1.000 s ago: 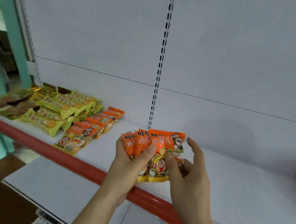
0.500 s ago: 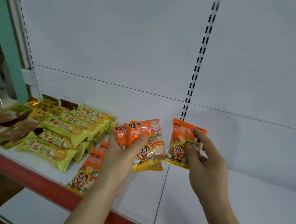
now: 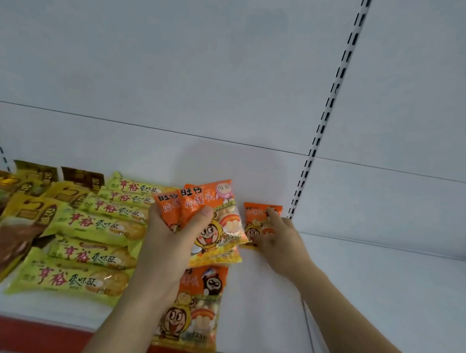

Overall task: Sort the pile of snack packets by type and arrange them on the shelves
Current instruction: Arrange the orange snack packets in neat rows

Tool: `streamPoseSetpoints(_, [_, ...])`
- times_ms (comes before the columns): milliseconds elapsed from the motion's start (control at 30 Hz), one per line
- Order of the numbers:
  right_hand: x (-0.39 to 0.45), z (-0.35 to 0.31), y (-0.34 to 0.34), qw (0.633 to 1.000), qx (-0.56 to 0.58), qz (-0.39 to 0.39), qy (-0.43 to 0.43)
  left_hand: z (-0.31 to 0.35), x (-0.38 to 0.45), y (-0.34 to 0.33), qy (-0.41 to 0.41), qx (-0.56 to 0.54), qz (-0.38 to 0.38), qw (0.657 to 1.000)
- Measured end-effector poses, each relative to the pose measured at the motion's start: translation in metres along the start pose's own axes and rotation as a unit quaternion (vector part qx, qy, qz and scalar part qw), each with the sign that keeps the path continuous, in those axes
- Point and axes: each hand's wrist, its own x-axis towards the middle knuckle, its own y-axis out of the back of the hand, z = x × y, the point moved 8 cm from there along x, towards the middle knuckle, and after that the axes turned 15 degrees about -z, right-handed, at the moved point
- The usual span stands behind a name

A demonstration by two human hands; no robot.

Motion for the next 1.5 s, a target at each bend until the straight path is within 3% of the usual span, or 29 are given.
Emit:
streamPoseSetpoints(100, [0.003, 0.012, -0.007, 0.99, -0.139, -0.013, -0.036, -0.003, 0.003, 0.005, 0.004, 0.002, -0.001, 1.0])
streamPoseSetpoints(267, [0.005, 0.018, -0.012, 0.969, -0.235, -0.049, -0.066, -0.002, 0.002, 0.003, 0.003, 0.014, -0.003, 1.0])
streamPoseSetpoints(633, [0.004, 0.01, -0.004, 0.933, -0.356, -0.048, -0.03, -0.01, 0.004, -0.017, 0.009, 0.019, -0.021, 1.0])
streamPoseSetpoints(800, [0.003, 0.009, -0.002, 0.942, -0.329, -0.055, -0.045, -0.012, 0.005, -0.029, 0.007, 0.025, -0.031, 0.999])
streamPoseSetpoints(867, [-0.006, 0.004, 0.009, 0.963, -0.262, -0.041, -0.056, -0.013, 0.006, -0.031, 0.01, 0.04, -0.026, 0.999])
streamPoseSetpoints(967, [-0.044, -0.009, 0.039, 0.997, 0.037, 0.062, -0.033, -0.015, 0.006, -0.034, 0.007, 0.057, -0.023, 0.998])
streamPoseSetpoints(1033, [-0.08, -0.023, 0.043, 0.958, 0.271, 0.094, 0.017, -0.014, 0.006, -0.041, 0.002, 0.066, -0.031, 0.997])
streamPoseSetpoints(1067, [-0.095, -0.035, 0.04, 0.941, 0.324, 0.084, 0.048, -0.014, 0.006, -0.045, -0.003, 0.073, -0.039, 0.997])
streamPoseSetpoints(1133, [-0.113, -0.053, 0.033, 0.943, 0.312, 0.07, 0.095, -0.013, 0.005, -0.053, -0.015, 0.077, -0.048, 0.996])
streamPoseSetpoints(1200, [-0.118, -0.051, 0.028, 0.942, 0.313, 0.085, 0.089, -0.011, 0.002, -0.06, -0.022, 0.069, -0.06, 0.996])
streamPoseSetpoints(1367, [-0.122, -0.037, 0.031, 0.887, 0.44, 0.121, 0.072, -0.014, 0.0, -0.078, -0.008, 0.054, -0.128, 0.99])
streamPoseSetpoints(1500, [-0.121, -0.021, 0.041, 0.843, 0.509, 0.165, 0.057, -0.017, 0.0, -0.071, -0.008, 0.029, -0.121, 0.992])
